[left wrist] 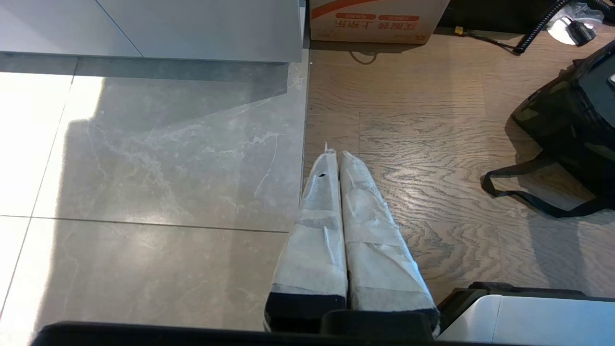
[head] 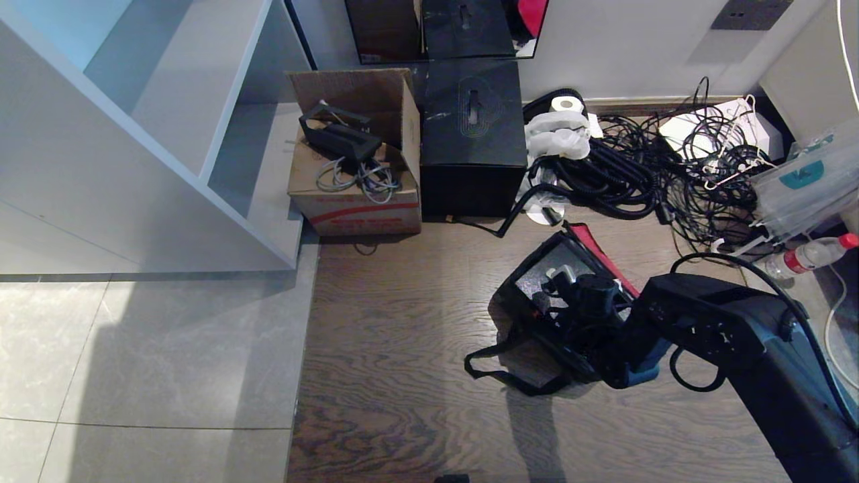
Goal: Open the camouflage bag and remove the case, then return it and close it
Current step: Grip the handle, then lift the black box
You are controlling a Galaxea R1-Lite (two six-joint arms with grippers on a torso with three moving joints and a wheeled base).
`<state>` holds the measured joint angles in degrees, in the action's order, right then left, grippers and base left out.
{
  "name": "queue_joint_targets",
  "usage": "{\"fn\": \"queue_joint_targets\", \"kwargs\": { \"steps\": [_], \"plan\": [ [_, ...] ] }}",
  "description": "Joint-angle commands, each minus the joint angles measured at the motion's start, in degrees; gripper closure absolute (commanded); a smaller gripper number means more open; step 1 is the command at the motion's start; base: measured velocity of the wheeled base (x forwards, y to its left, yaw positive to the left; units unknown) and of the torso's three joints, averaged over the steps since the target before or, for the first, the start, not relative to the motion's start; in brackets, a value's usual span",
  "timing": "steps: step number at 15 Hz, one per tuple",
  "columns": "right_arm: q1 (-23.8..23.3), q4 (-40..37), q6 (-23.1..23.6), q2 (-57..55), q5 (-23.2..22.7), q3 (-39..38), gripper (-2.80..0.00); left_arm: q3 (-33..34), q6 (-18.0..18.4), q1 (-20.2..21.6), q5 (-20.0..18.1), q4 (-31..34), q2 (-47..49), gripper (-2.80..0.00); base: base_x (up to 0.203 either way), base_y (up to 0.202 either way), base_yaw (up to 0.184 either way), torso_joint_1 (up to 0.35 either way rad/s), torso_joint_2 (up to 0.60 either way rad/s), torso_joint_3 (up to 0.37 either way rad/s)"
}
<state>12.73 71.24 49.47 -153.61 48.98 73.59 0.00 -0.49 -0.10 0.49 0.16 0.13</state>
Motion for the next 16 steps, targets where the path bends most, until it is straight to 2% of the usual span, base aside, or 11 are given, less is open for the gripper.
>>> {"fn": "queue_joint_targets", "kwargs": {
  "steps": [1,10,16],
  "plan": [
    [0.1,1.2,0.4,-0.4,0.4,-0.1,0.00,0.0,0.0,0.0,0.0,0.0,0.2,0.00,0.000,0.000,0.000,0.000,0.00,0.000],
    [0.8,4.0,0.8,0.2,1.0,-0.9,0.00,0.0,0.0,0.0,0.0,0.0,0.2,0.00,0.000,0.000,0.000,0.000,0.00,0.000],
    [0.7,3.8,1.1,8.3,2.2,-2.0,0.00,0.0,0.0,0.0,0.0,0.0,0.1,0.00,0.000,0.000,0.000,0.000,0.00,0.000]
  ]
}}
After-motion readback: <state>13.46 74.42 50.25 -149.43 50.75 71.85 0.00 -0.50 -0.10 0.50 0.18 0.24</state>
